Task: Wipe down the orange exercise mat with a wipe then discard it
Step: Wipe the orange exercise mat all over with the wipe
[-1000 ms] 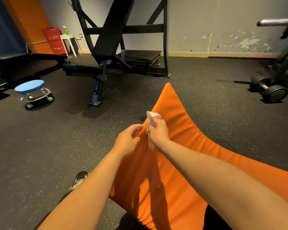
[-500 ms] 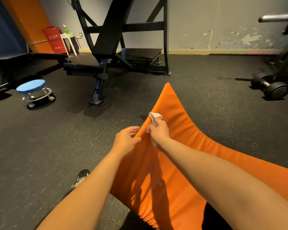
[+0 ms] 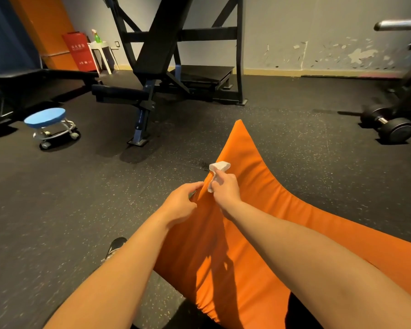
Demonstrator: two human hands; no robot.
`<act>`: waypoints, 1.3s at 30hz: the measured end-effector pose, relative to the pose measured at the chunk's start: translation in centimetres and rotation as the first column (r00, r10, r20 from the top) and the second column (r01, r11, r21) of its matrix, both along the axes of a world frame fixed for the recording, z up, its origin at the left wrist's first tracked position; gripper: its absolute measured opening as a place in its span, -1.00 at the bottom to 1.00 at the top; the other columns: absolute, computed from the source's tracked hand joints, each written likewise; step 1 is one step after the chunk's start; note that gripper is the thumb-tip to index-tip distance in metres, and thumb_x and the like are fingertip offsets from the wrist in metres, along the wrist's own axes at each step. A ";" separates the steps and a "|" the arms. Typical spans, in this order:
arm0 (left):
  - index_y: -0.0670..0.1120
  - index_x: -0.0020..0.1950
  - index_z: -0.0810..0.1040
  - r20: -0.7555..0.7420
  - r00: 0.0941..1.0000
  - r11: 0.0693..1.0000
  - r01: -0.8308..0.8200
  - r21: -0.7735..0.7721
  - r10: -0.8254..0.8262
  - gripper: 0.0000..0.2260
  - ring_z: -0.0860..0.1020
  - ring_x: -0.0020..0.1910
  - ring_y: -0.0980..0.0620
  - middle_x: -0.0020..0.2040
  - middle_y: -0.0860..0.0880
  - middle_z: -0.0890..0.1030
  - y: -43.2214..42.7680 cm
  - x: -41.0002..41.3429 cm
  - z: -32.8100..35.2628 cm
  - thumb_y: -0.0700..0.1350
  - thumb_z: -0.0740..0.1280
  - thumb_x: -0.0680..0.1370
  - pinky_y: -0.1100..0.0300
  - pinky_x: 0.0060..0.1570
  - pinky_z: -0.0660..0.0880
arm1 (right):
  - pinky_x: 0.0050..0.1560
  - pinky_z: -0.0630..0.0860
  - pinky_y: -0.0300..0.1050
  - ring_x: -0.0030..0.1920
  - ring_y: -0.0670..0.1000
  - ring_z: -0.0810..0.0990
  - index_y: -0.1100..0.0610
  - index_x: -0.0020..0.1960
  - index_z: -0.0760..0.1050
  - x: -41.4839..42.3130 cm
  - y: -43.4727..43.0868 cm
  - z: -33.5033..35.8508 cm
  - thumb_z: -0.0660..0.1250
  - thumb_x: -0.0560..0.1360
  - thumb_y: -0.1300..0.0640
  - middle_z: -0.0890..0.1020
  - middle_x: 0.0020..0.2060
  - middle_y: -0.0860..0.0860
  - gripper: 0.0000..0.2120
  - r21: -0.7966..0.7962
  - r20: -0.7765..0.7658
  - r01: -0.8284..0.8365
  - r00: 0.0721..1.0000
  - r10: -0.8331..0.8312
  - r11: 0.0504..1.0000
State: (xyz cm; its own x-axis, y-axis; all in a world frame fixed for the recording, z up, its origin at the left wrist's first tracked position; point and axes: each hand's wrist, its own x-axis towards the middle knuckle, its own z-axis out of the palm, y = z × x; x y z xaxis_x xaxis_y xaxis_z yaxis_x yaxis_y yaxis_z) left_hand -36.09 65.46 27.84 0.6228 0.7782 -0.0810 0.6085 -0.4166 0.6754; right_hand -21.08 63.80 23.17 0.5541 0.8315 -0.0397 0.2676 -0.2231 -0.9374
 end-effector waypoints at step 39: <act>0.09 0.29 0.56 0.107 0.940 0.944 -0.328 0.019 0.324 -0.67 0.52 -0.03 0.34 0.11 0.17 0.60 -0.1 -1.6 -2.1 -0.11 0.42 0.54 0.34 -0.03 0.44 | 0.02 0.22 -0.58 0.18 -0.06 0.45 -0.01 0.50 0.44 -3.5 -0.6 -2.9 0.18 0.68 0.24 0.40 0.16 -0.01 -0.58 0.219 0.081 -0.054 0.996 0.037 0.974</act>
